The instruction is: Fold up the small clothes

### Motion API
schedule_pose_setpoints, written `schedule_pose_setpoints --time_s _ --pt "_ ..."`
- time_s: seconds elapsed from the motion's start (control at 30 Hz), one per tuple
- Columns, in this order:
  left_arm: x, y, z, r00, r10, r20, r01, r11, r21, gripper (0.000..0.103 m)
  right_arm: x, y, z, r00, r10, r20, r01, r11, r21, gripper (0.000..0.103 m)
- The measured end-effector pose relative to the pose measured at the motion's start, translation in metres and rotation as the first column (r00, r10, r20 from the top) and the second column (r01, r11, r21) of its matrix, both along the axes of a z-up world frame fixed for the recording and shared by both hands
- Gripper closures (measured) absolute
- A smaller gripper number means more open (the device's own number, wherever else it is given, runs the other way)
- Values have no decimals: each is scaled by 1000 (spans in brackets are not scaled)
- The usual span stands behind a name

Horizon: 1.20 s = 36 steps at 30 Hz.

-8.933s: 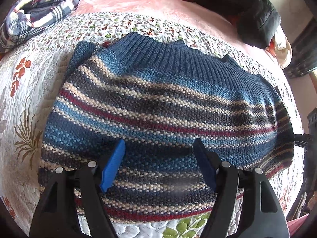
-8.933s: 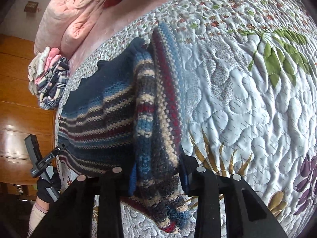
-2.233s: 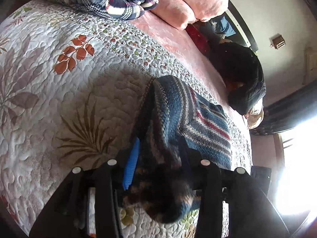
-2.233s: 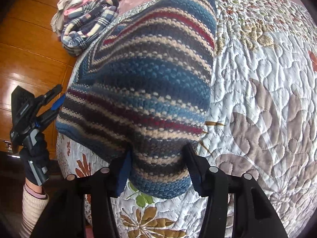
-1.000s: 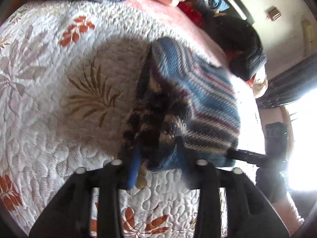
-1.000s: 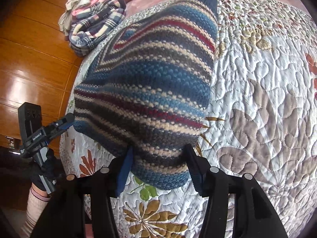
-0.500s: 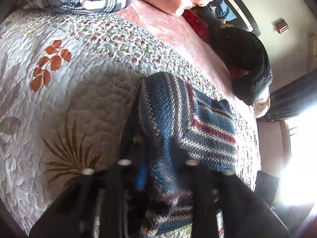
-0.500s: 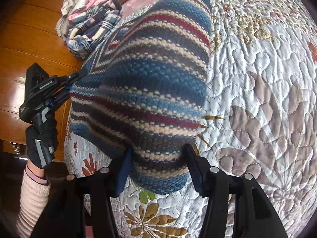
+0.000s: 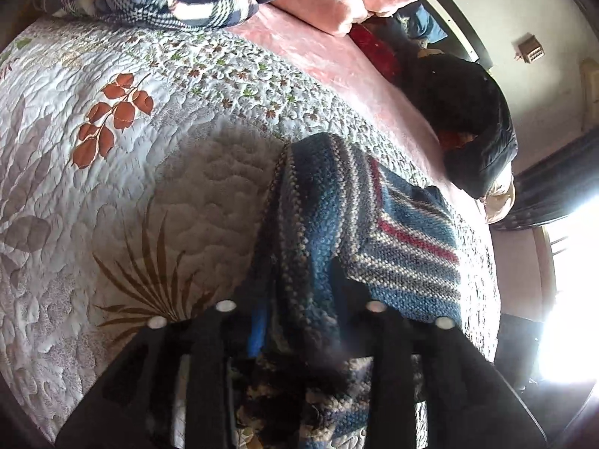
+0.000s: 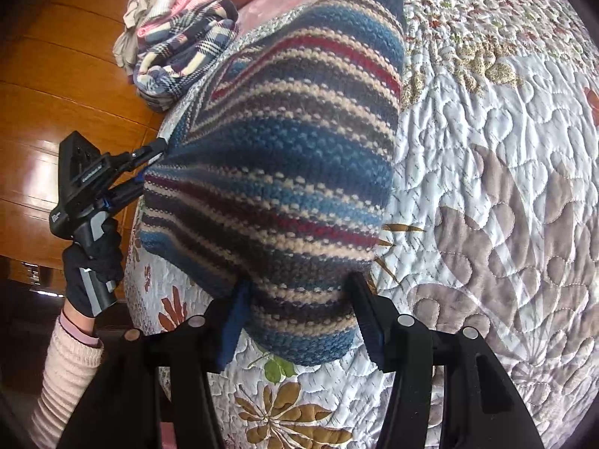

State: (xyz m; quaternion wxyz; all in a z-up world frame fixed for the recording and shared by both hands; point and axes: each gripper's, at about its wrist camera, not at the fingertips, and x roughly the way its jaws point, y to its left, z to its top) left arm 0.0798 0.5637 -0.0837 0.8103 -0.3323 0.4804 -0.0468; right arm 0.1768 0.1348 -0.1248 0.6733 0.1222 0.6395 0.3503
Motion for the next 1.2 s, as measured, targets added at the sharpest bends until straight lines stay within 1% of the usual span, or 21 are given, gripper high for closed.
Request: schedule_pose_setpoints --time_s 0.07,0.1,0.13,0.27,0.33,0.37,0.47,0.53,0.57,0.67,0.73,0.83,0.9,0.97,1.03,1.07,1.1,1.13,1.17,1.2 --pt "-1 3 3 1000 -21 19 22 999 -35 25 6 -8 10 1000 -23 13 22 999 34 44" --pt "0 6 1 999 -33 11 34 997 -64 23 9 -11 14 999 -36 16 35 998 49 38" --pt "1 7 -2 999 -40 -4 40 996 -80 23 13 -14 17 999 -52 17 51 997 64 35" --pt "10 5 -23 993 -92 -69 84 991 -102 23 34 -19 23 995 -98 6 97 990 104 33" --pt "14 -1 -33 990 -124 -68 114 983 -141 23 43 -16 21 995 -103 -3 103 989 102 30" --pt "15 -2 -36 989 -135 -61 125 981 -148 23 48 -14 19 995 -103 -8 103 990 101 29" --pt "27 -13 -47 980 -184 -71 175 978 -115 25 61 -4 10 994 -106 -31 109 988 110 25" --pt "36 -18 -53 974 -212 -85 203 974 -105 25 67 3 3 992 -117 -37 120 988 99 18" --pt "40 -20 -55 971 -222 -89 213 972 -100 25 70 4 -1 991 -124 -46 128 987 95 17" --pt "52 -24 -58 965 -246 -91 234 965 -119 24 80 11 -16 987 -137 -84 145 985 97 13" --pt "58 -30 -59 958 -274 -88 262 957 -123 22 84 15 -22 985 -139 -103 150 982 111 10" --pt "67 -38 -66 946 -307 -104 297 950 -102 17 88 21 -33 984 -130 -124 146 982 122 9" --pt "70 -42 -68 944 -316 -98 306 946 -104 10 90 26 -39 981 -132 -142 151 980 133 8" --pt "73 -47 -67 944 -316 -98 305 946 -114 6 92 30 -42 981 -132 -143 151 980 134 7" --pt "76 -53 -67 941 -322 -99 310 943 -118 5 93 33 -42 983 -129 -130 146 980 133 8" --pt "76 -55 -67 940 -329 -92 317 940 -123 5 93 33 -41 984 -125 -124 141 981 131 10" --pt "76 -59 -67 938 -332 -94 321 940 -117 12 92 32 -39 986 -120 -114 134 983 123 17" --pt "81 -67 -68 937 -333 -108 323 941 -101 22 91 29 -38 988 -112 -104 125 984 124 25" --pt "80 -67 -69 938 -327 -116 317 944 -96 35 90 27 -36 989 -108 -98 120 984 132 29" --pt "80 -67 -69 940 -324 -108 312 943 -115 47 89 24 -33 990 -102 -94 115 982 147 35"
